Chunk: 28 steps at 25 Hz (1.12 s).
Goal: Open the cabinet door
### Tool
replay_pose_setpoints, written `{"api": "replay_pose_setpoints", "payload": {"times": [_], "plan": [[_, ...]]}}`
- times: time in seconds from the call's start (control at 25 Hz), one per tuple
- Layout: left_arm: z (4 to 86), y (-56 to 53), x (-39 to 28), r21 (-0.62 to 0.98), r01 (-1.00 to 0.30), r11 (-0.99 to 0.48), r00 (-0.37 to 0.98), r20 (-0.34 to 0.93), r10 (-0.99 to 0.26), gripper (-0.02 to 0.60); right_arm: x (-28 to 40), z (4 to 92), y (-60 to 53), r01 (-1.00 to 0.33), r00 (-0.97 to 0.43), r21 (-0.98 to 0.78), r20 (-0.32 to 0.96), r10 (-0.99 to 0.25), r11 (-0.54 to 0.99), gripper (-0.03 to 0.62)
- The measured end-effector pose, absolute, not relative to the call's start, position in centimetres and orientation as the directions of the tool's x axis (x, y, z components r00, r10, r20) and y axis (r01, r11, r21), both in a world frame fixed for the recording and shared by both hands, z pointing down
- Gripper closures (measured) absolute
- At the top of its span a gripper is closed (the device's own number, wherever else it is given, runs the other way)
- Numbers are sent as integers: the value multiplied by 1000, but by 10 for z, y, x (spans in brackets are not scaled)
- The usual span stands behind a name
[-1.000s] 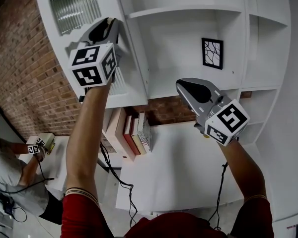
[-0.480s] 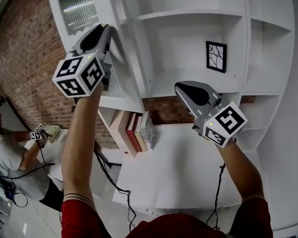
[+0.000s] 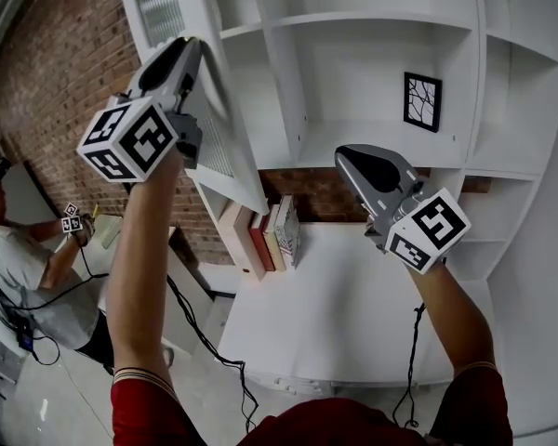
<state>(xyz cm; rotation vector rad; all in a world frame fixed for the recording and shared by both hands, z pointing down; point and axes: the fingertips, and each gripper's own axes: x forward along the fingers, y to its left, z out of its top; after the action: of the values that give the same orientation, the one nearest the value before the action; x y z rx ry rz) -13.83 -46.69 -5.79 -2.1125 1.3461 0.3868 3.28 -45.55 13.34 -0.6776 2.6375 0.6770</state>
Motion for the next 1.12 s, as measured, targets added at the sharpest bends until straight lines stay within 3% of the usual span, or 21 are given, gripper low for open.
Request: {"api": "replay_pose_setpoints", "payload": {"times": [1.12], "plan": [[-59, -336, -288, -292, -847, -444, 524, -600, -605, 481, -89, 146, -343, -585, -802, 365, -394, -450, 724, 582]]}}
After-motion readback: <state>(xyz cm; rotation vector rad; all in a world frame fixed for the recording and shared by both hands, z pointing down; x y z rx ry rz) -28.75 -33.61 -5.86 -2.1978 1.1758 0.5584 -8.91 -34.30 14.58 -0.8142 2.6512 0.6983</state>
